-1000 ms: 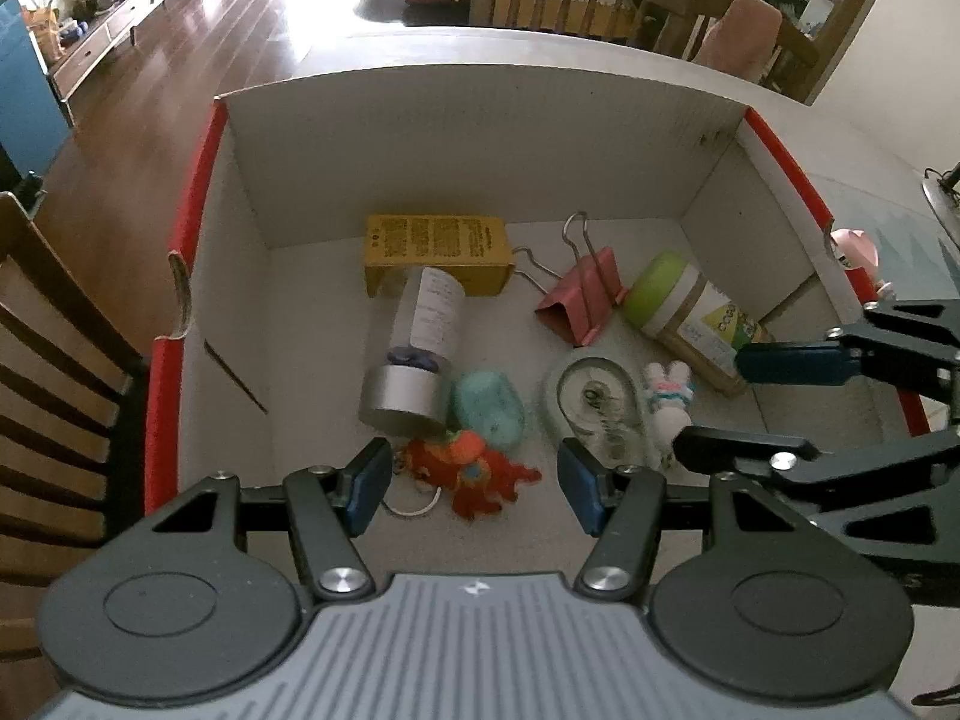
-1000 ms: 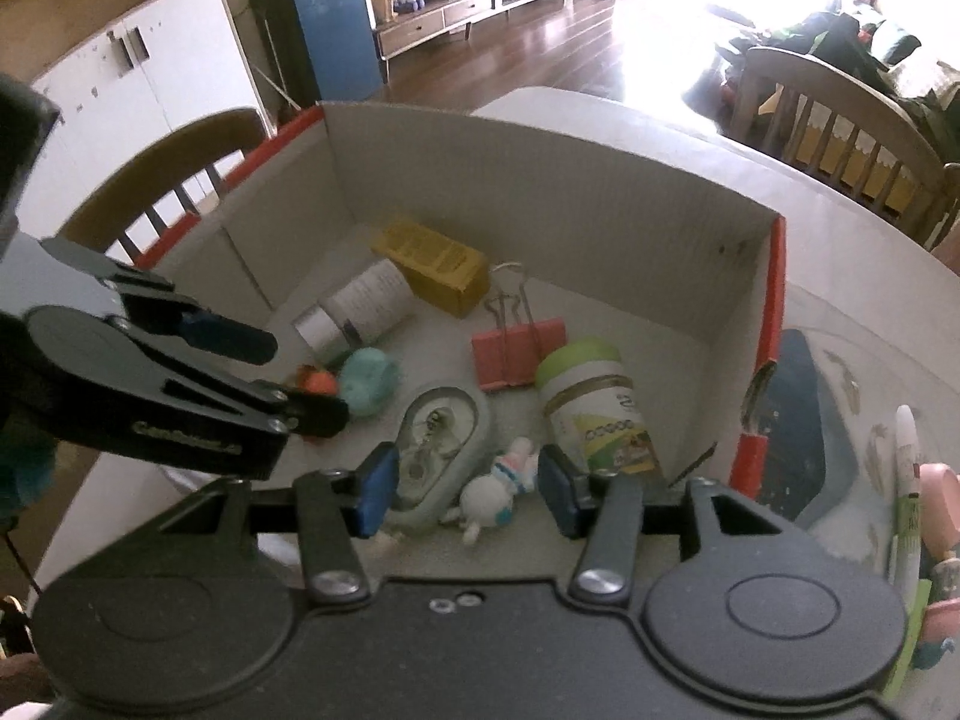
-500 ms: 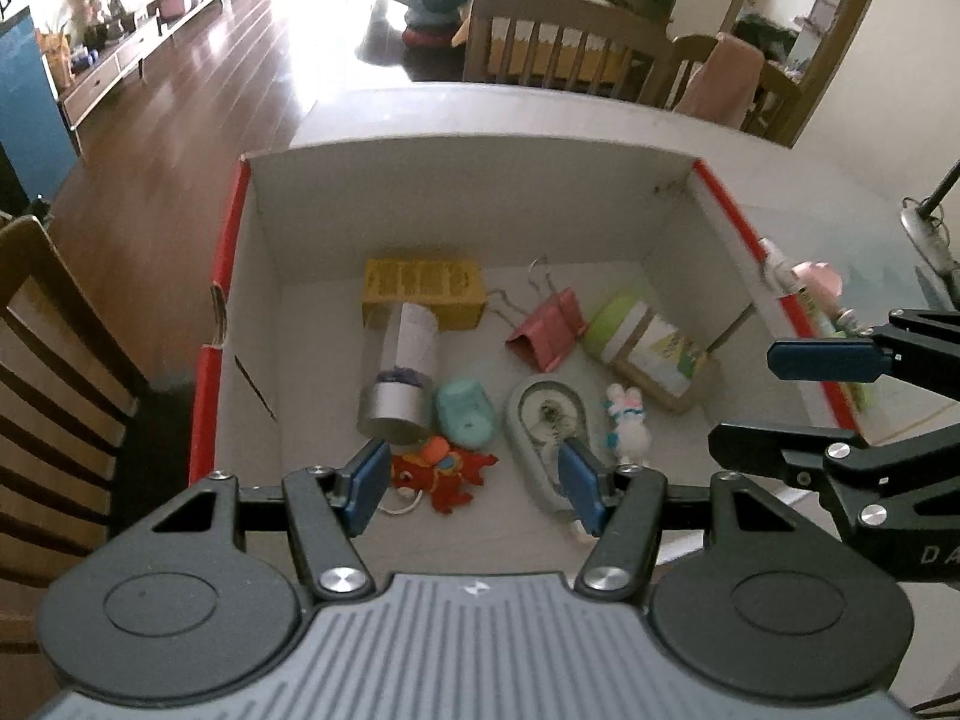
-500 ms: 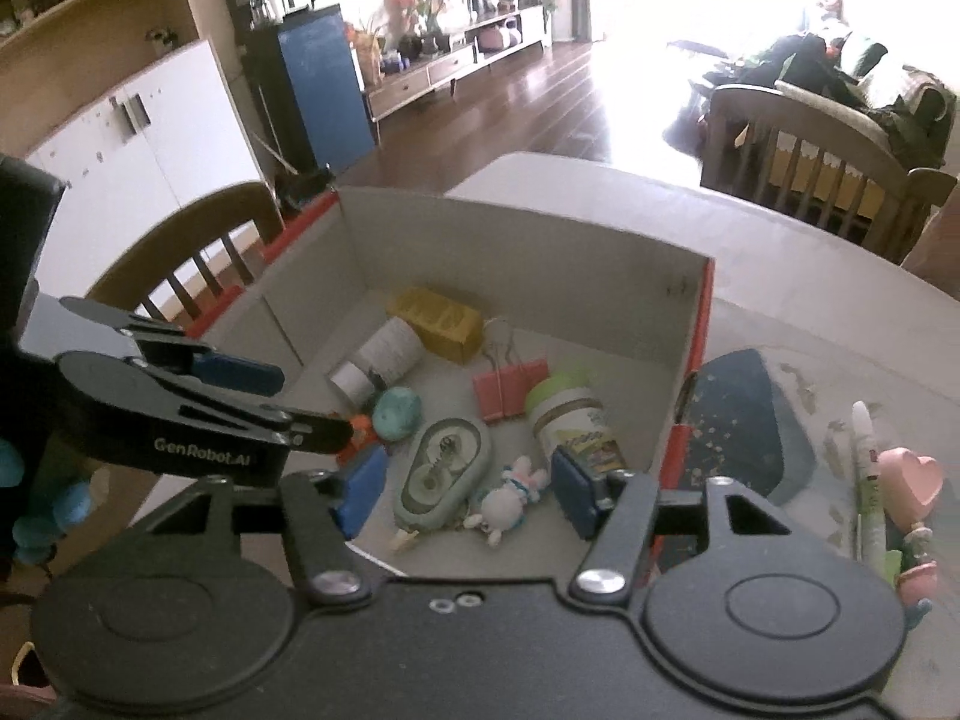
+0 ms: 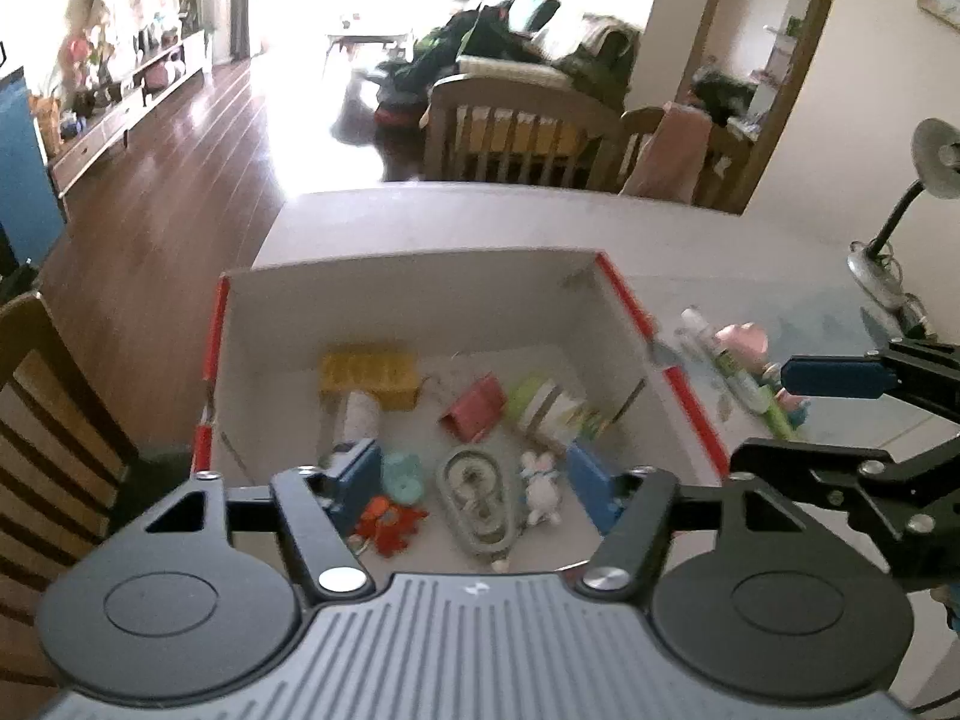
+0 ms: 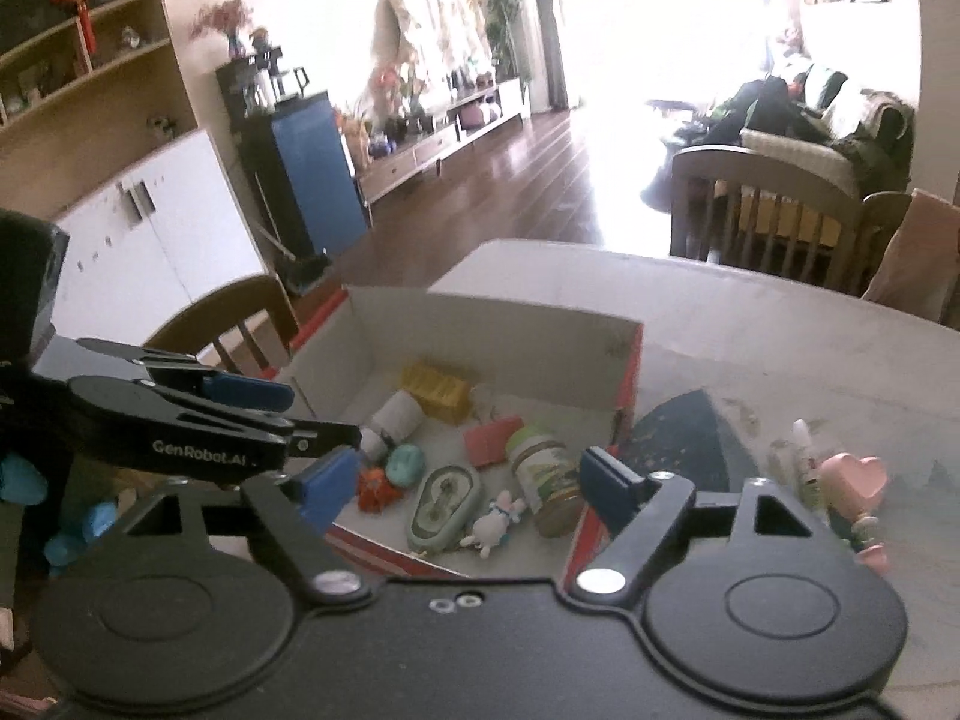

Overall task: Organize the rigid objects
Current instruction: 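Withdraw both tools from the box toward the remaining table items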

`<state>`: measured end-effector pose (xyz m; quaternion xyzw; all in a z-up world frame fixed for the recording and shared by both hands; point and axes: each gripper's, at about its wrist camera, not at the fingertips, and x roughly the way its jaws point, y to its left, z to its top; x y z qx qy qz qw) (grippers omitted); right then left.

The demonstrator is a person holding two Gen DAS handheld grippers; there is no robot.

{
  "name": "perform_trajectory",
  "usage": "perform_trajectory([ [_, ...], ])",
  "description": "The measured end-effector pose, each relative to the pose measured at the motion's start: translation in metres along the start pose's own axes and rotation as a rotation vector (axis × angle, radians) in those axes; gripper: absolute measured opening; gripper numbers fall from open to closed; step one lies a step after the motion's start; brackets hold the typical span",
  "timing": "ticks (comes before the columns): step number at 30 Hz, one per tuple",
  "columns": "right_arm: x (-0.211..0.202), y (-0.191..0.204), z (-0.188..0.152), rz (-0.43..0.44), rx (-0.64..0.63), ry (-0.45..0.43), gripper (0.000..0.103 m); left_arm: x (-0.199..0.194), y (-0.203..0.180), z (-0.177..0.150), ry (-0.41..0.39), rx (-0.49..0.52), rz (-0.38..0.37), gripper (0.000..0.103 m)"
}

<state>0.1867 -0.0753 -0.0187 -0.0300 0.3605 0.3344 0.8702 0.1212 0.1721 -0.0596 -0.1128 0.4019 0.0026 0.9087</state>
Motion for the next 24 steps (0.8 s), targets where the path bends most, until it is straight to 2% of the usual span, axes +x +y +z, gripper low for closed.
perform_trajectory([
  [8,-0.033,-0.031,-0.014,-0.066,0.036,-0.053,0.087,-0.004,-0.036,0.009,-0.042,0.05,-0.03,0.071],
  [11,-0.043,-0.047,-0.021,-0.092,0.049,-0.055,0.089,-0.001,-0.049,0.012,-0.055,0.057,-0.044,0.079],
  [24,-0.06,-0.128,-0.053,-0.232,0.158,-0.043,0.09,0.032,-0.112,0.025,-0.053,0.05,-0.121,0.084],
])
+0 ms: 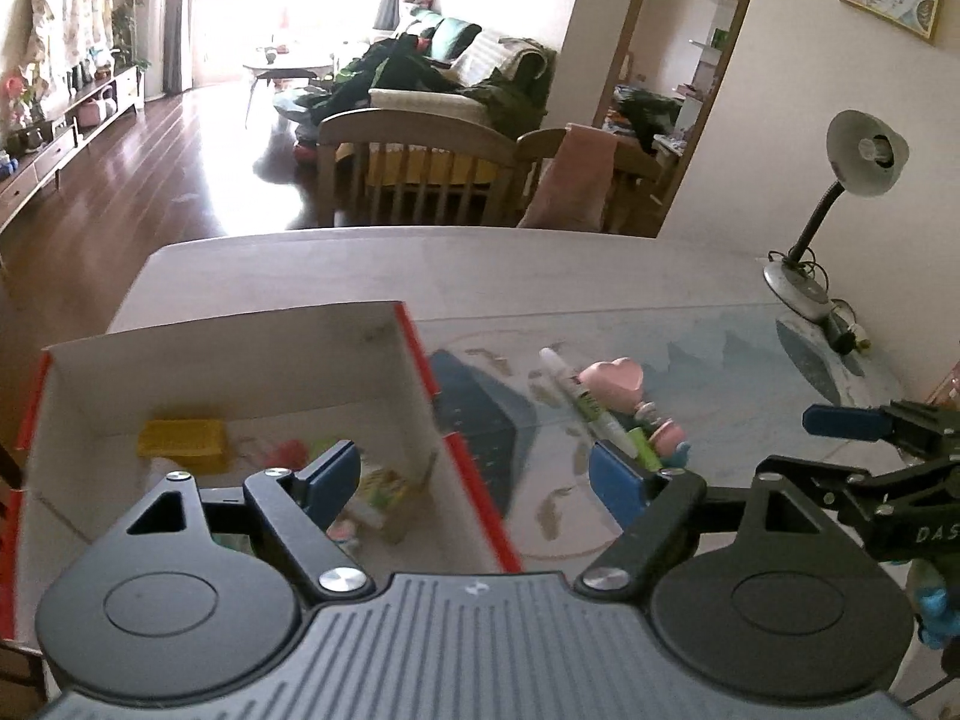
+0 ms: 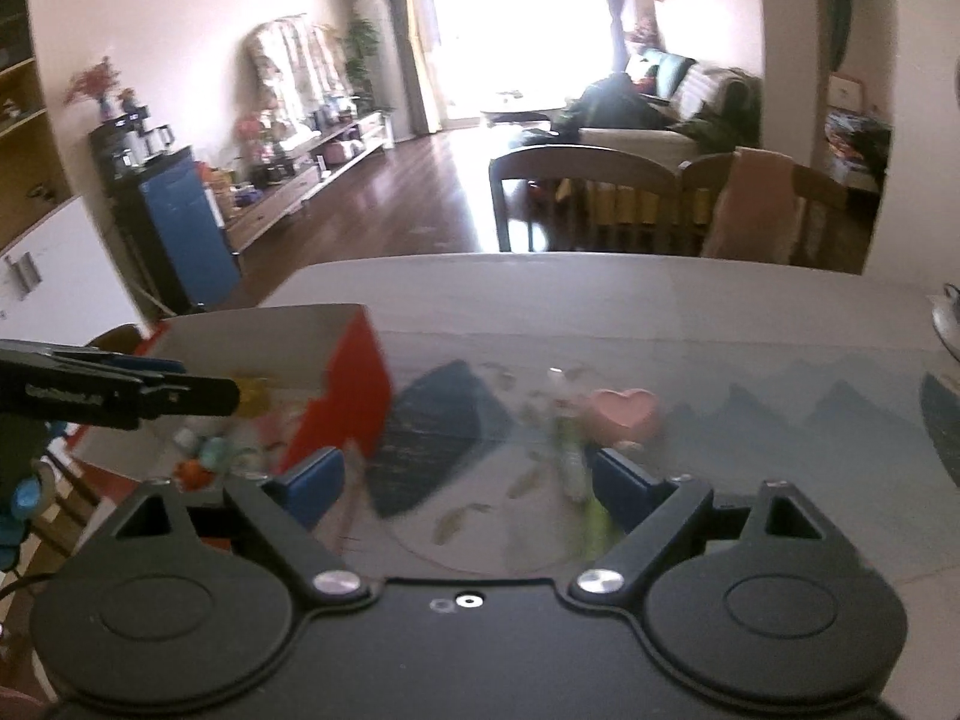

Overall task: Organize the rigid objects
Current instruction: 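Withdraw both tools from the box toward the remaining table items, then grasp the white glue stick with the left tool while the right tool grasps the green marker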

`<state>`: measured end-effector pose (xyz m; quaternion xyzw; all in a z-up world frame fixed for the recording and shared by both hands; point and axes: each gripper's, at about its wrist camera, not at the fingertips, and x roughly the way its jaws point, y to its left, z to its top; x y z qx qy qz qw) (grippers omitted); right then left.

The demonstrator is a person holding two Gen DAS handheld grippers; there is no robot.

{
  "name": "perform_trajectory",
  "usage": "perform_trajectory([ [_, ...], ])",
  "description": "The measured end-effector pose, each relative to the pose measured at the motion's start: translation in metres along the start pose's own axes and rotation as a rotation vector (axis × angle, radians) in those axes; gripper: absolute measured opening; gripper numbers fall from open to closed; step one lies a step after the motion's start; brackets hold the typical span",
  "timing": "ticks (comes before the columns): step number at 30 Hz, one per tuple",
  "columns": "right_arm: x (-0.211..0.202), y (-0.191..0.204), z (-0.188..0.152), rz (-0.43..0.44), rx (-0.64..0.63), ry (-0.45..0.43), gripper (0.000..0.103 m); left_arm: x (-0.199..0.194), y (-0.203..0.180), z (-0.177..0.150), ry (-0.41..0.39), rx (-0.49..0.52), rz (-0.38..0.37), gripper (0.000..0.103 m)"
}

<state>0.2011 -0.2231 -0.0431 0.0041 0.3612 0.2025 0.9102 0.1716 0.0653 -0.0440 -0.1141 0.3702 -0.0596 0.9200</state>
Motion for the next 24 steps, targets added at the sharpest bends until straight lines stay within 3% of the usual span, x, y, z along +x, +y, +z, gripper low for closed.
perform_trajectory([
  [3,0.003,-0.017,-0.005,-0.004,-0.008,-0.001,0.09,0.013,-0.018,0.002,-0.007,0.01,-0.002,0.084],
  [6,0.01,-0.027,-0.01,-0.017,-0.029,0.009,0.09,0.025,-0.033,0.004,-0.016,0.015,-0.007,0.092],
  [10,0.019,-0.044,-0.015,-0.034,-0.05,0.021,0.09,0.046,-0.053,0.008,-0.014,0.011,-0.011,0.092],
  [24,0.074,-0.065,-0.043,0.02,-0.165,0.151,0.084,0.15,-0.093,0.01,0.087,-0.074,0.12,0.092],
])
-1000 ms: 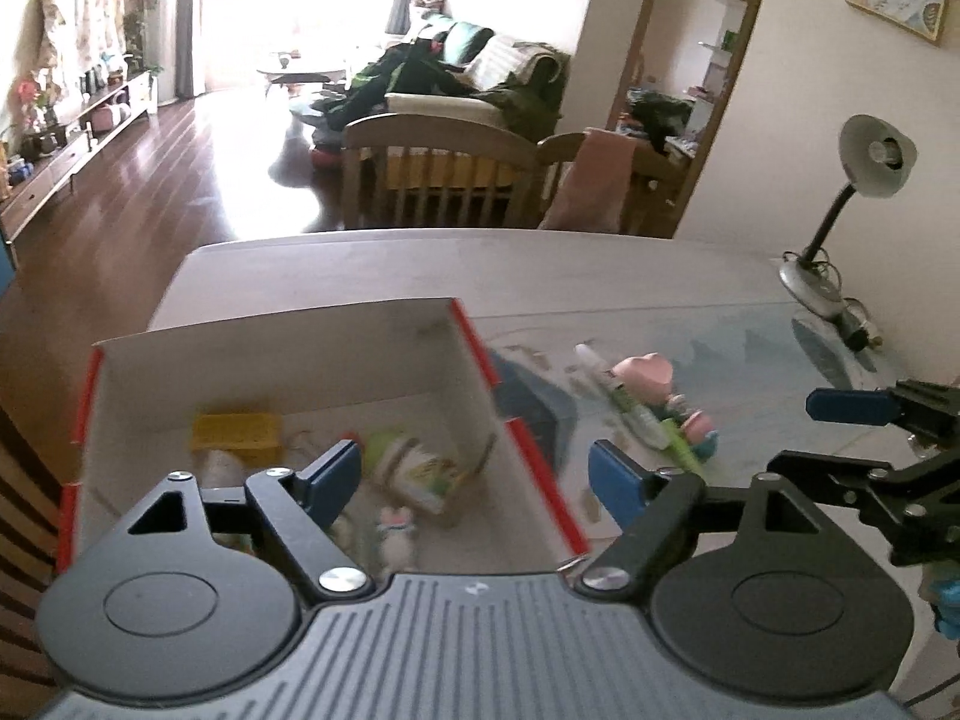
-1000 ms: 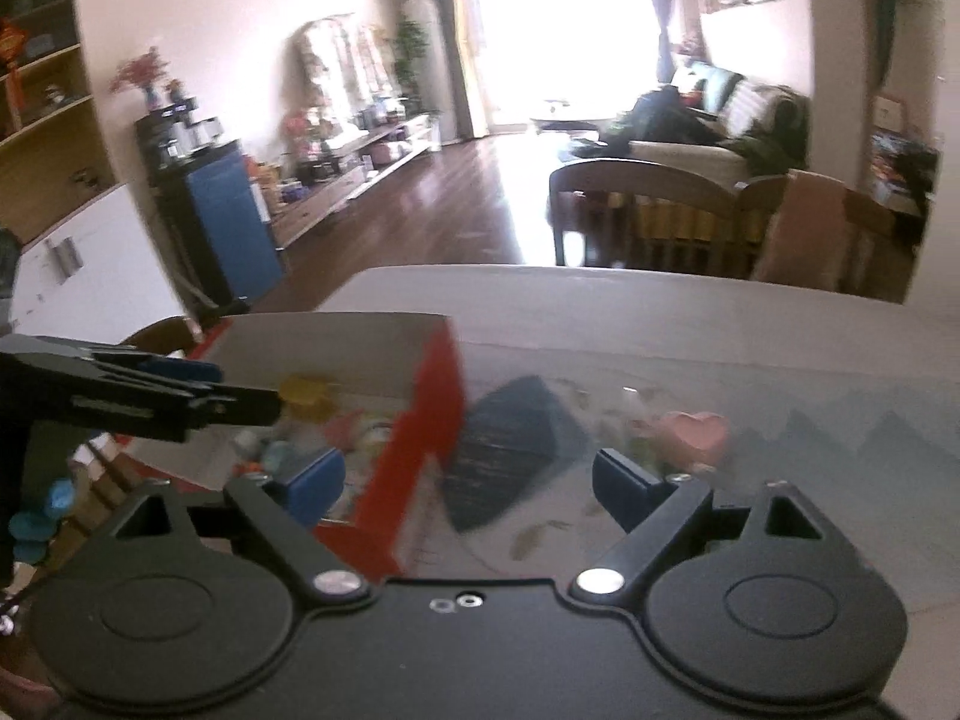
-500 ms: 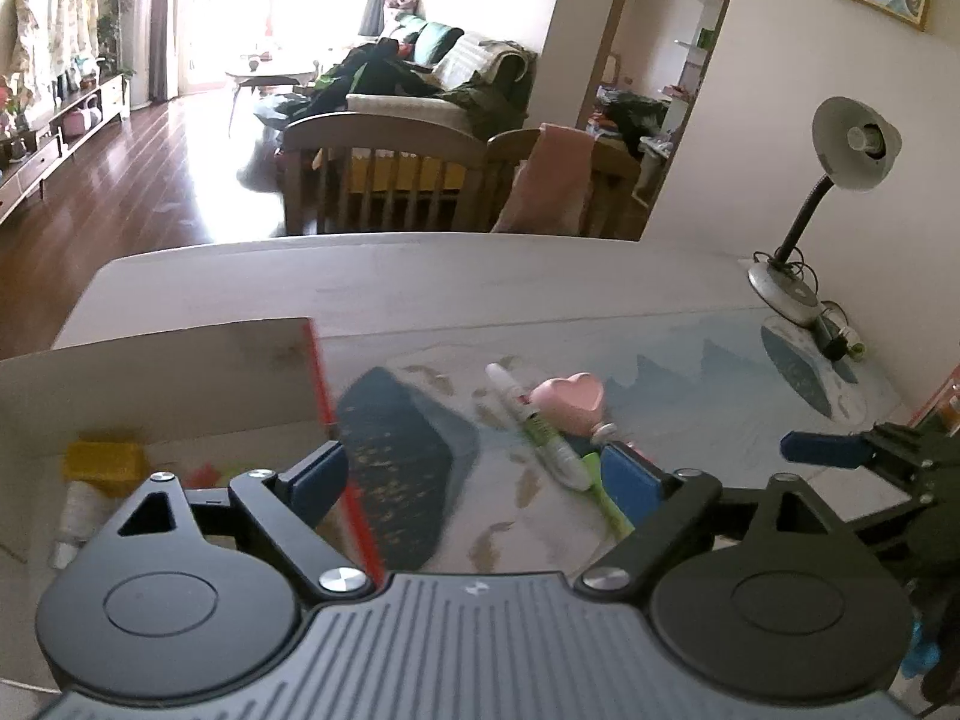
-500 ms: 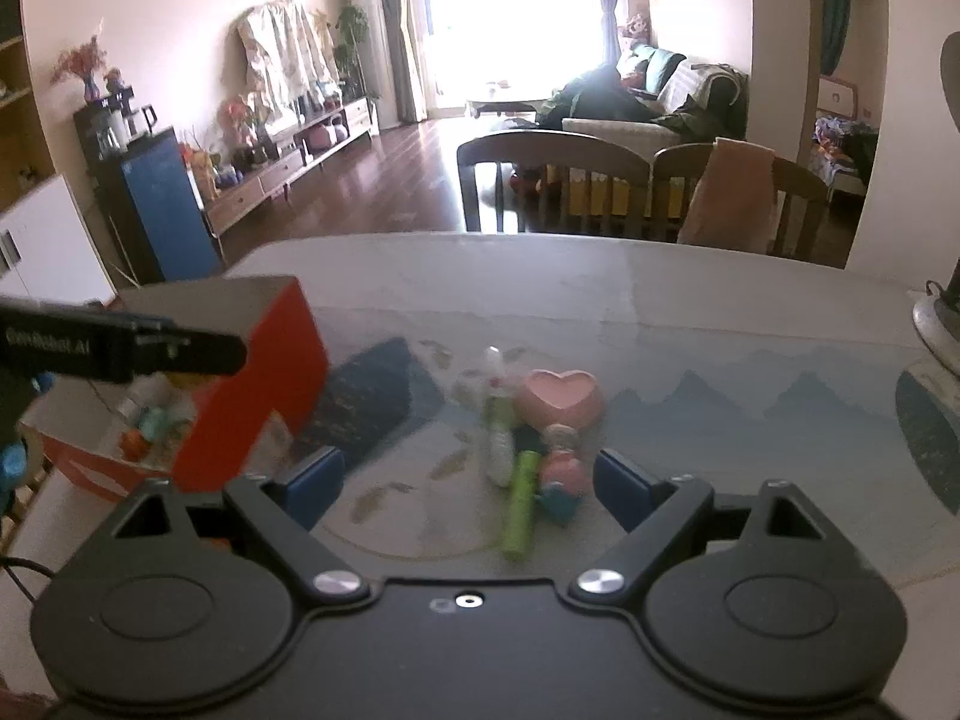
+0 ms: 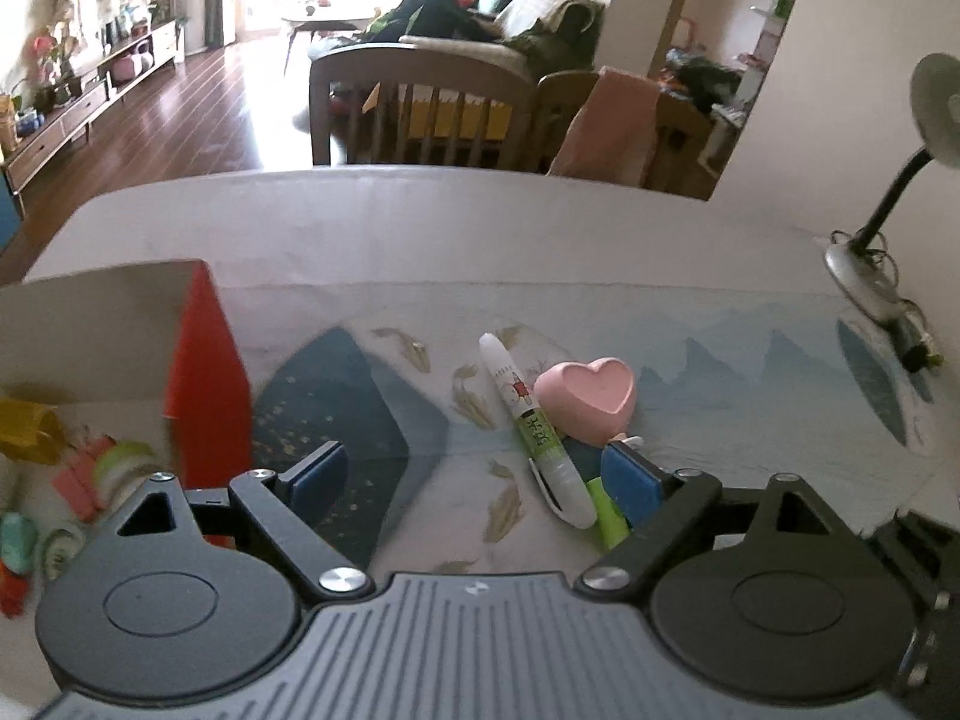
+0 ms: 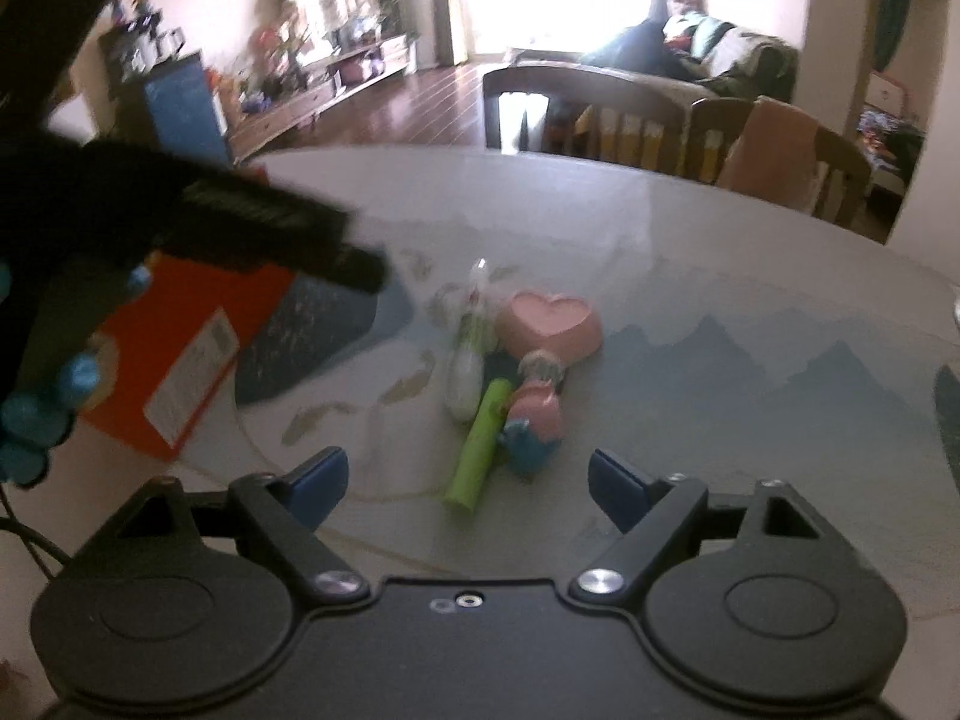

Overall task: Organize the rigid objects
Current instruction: 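Grasp the white glue stick with the left tool while the right tool grasps the green marker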

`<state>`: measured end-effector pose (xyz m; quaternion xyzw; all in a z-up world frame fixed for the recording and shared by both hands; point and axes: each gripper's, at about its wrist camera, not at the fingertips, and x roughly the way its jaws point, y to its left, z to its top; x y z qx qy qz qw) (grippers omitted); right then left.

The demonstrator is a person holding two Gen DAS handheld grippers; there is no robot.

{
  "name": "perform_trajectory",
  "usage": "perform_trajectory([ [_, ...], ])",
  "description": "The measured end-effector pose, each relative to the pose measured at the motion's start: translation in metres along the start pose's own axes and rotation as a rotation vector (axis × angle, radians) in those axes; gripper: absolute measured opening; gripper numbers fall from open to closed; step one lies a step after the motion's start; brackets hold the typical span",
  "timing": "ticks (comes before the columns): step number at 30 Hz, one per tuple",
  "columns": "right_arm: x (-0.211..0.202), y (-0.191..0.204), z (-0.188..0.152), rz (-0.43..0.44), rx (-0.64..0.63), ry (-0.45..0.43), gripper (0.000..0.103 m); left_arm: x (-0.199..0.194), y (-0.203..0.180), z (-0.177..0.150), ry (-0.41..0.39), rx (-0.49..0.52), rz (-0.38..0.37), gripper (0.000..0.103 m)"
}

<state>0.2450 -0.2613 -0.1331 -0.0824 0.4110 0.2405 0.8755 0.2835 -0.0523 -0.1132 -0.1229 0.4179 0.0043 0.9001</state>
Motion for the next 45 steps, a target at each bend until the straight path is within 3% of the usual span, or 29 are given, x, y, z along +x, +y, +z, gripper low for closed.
perform_trajectory([
  [8,0.031,-0.011,-0.006,0.059,-0.003,0.058,0.074,0.049,-0.03,0.002,0.045,0.033,0.06,0.092],
  [16,0.05,-0.013,-0.008,0.075,0.012,0.09,0.061,0.08,-0.034,0.005,0.086,0.017,0.094,0.092],
  [22,0.056,-0.01,-0.009,0.055,0.03,0.066,0.061,0.096,-0.033,0.006,0.106,0.001,0.109,0.092],
  [30,0.059,0.008,-0.017,-0.043,0.014,0.034,0.058,0.108,-0.03,0.004,0.103,0.012,0.132,0.091],
  [35,0.062,0.014,-0.015,-0.085,0.028,0.029,0.057,0.109,-0.034,0.003,0.083,0.052,0.141,0.082],
  [39,0.061,0.016,-0.016,-0.104,0.044,0.026,0.056,0.108,-0.038,0.003,0.058,0.083,0.135,0.056],
  [42,0.06,0.015,-0.015,-0.115,0.052,0.026,0.05,0.106,-0.041,0.003,0.054,0.1,0.118,0.043],
  [45,0.057,0.013,-0.016,-0.128,0.066,0.028,0.038,0.104,-0.04,0.003,0.052,0.107,0.1,0.033],
])
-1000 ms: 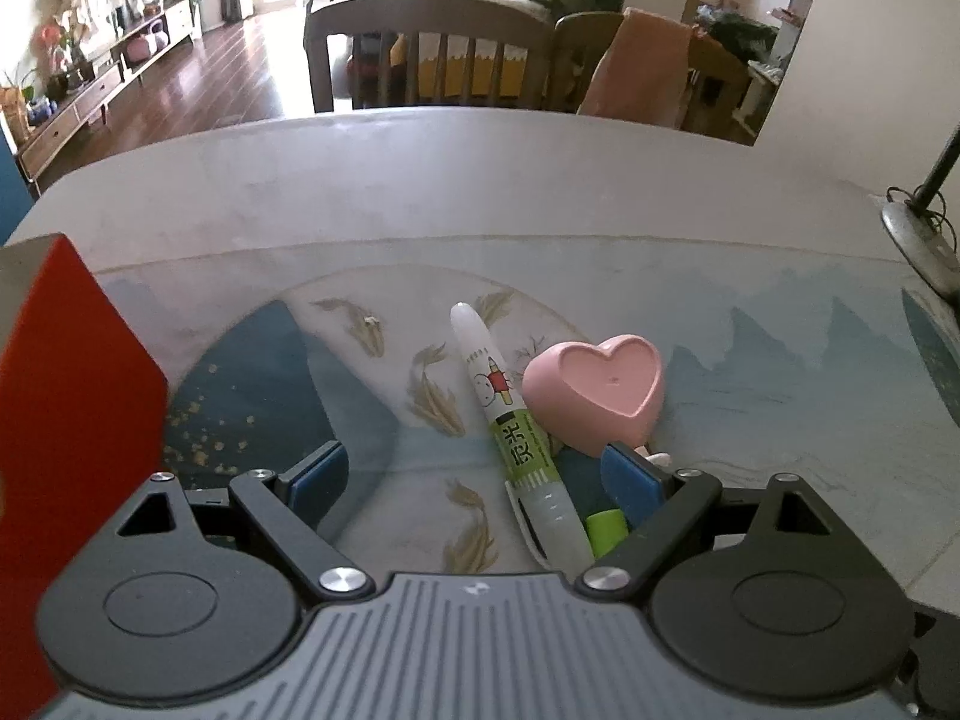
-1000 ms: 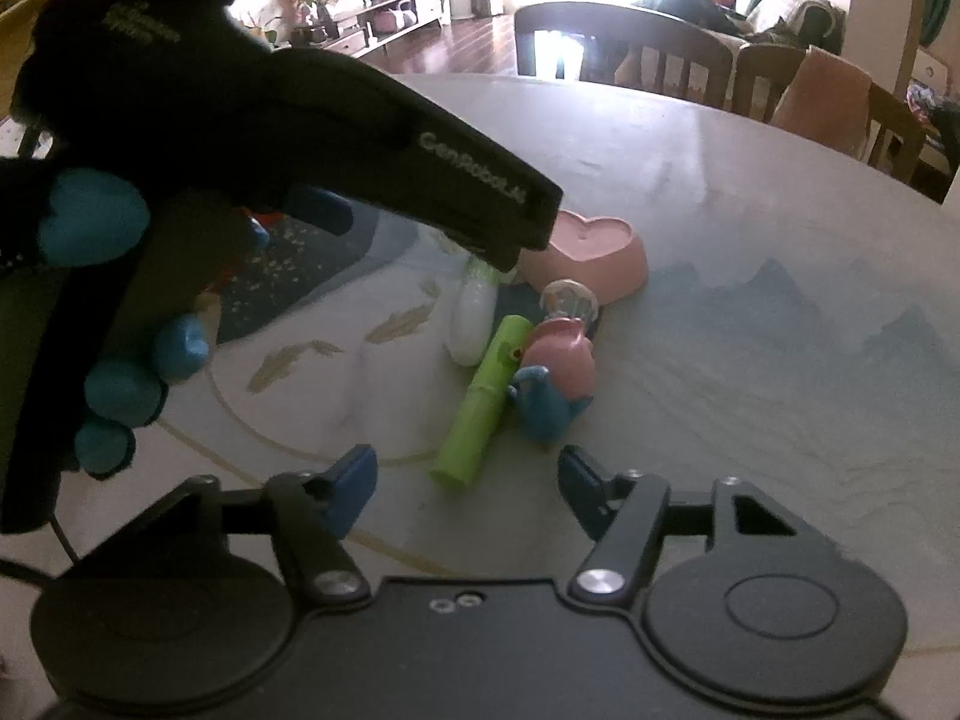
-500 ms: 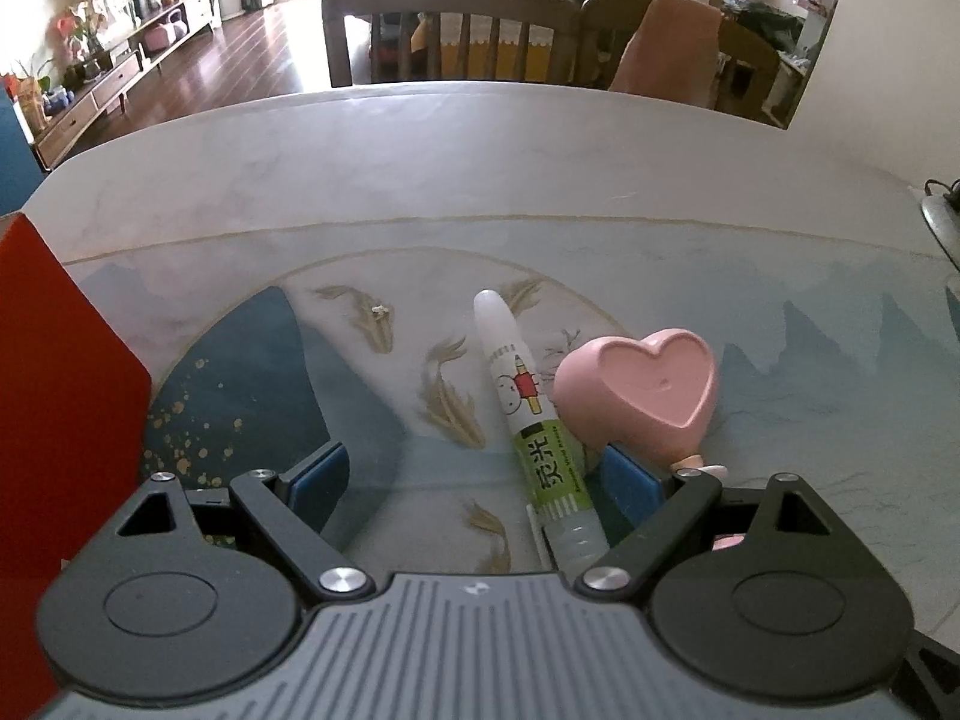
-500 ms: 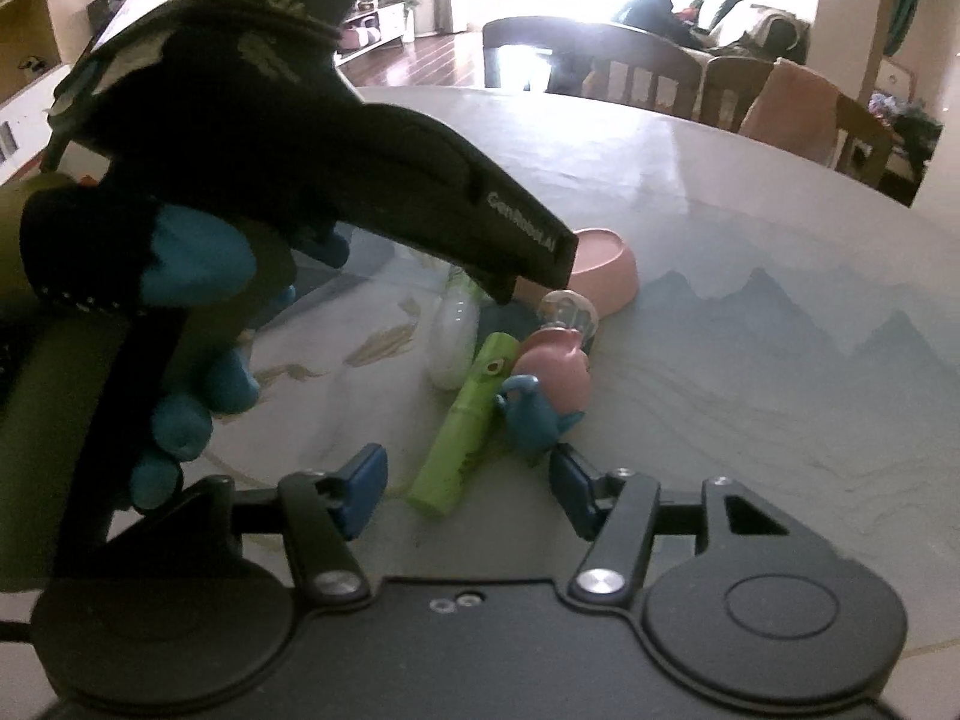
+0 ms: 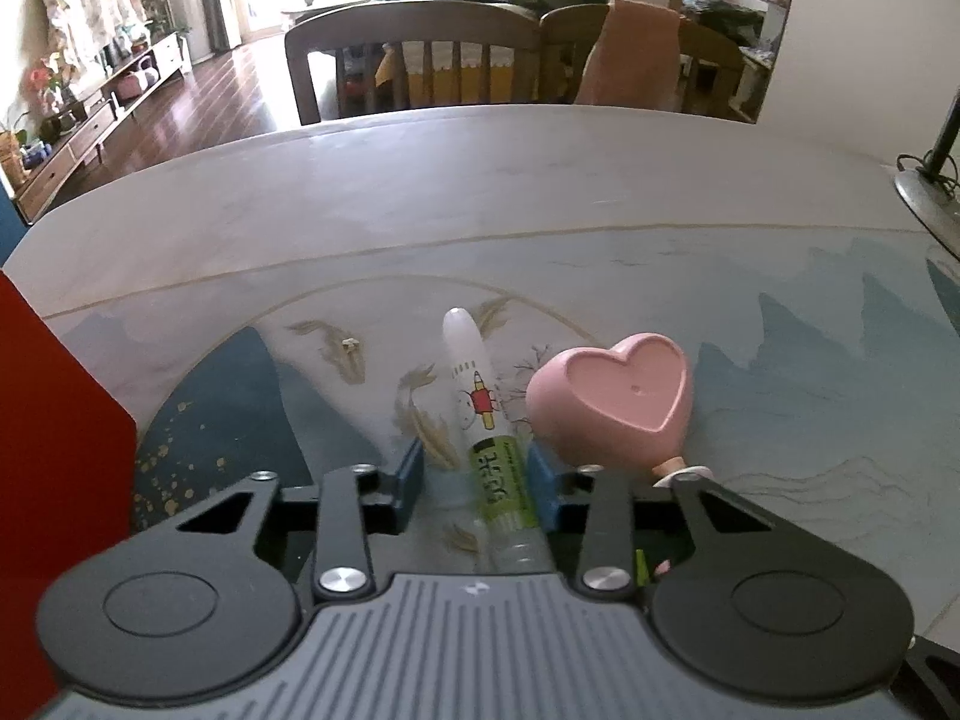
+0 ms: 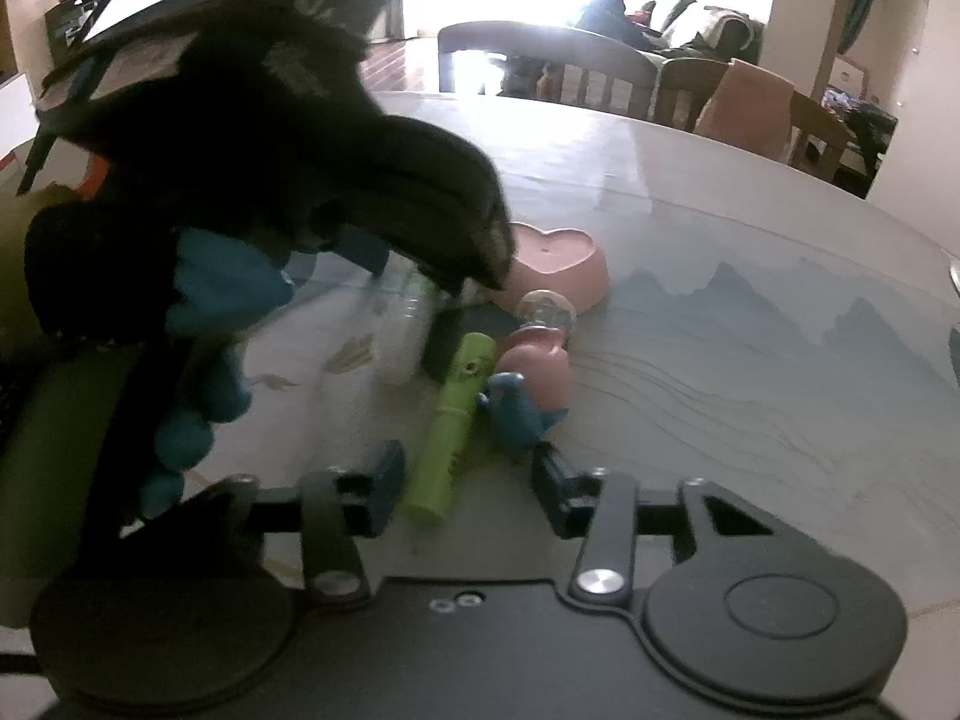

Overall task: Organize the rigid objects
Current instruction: 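Grasp the white glue stick with the left tool while the right tool grasps the green marker, then carry the glue stick and green marker over the cardboard box with both tools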

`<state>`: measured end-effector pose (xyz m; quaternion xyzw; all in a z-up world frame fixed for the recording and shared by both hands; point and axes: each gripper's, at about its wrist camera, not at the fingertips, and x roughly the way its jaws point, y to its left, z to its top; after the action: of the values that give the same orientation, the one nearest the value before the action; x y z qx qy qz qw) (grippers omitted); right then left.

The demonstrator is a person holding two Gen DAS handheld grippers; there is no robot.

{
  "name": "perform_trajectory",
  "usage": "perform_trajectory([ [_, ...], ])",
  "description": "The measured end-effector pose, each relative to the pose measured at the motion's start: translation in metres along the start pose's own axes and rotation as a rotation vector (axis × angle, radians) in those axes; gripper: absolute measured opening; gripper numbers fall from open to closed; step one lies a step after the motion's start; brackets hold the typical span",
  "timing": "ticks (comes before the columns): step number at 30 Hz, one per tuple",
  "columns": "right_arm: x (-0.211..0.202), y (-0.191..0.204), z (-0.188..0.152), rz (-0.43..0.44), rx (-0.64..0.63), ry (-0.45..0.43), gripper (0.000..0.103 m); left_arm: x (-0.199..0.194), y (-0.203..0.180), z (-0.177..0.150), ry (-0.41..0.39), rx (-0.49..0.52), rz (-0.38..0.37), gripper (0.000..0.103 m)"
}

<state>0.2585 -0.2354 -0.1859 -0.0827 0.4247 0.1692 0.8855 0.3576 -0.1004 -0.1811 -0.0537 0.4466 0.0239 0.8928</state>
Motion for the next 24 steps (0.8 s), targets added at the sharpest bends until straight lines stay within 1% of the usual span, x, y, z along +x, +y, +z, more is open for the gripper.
perform_trajectory([
  [2,-0.001,-0.001,-0.002,-0.005,0.001,0.0,0.027,-0.001,0.001,-0.001,0.001,0.011,-0.007,0.031],
  [3,-0.002,-0.002,-0.002,-0.005,0.003,0.003,0.025,-0.001,0.002,-0.001,0.003,0.019,-0.008,0.028],
  [4,-0.003,-0.002,-0.002,-0.005,0.004,0.005,0.022,-0.001,0.002,-0.001,0.004,0.022,-0.009,0.023],
  [6,-0.004,-0.003,-0.001,0.001,0.006,0.012,0.02,-0.002,0.004,-0.001,0.008,0.023,-0.013,0.018],
  [9,-0.008,-0.005,-0.003,0.027,0.021,0.019,0.016,-0.004,0.006,-0.004,0.013,0.017,-0.015,0.018],
  [13,-0.017,-0.009,-0.005,0.065,0.057,0.024,0.015,-0.012,0.012,-0.009,0.017,0.001,-0.022,0.017],
  [17,-0.033,-0.013,-0.004,0.126,0.085,0.018,0.014,-0.025,0.019,-0.014,0.022,-0.02,-0.045,0.017],
  [20,-0.046,-0.015,-0.003,0.144,0.091,0.002,0.014,-0.036,0.025,-0.018,0.03,-0.035,-0.045,0.017],
  [24,-0.064,-0.017,-0.001,0.15,0.11,-0.015,0.014,-0.054,0.033,-0.023,0.031,-0.071,-0.07,0.017],
])
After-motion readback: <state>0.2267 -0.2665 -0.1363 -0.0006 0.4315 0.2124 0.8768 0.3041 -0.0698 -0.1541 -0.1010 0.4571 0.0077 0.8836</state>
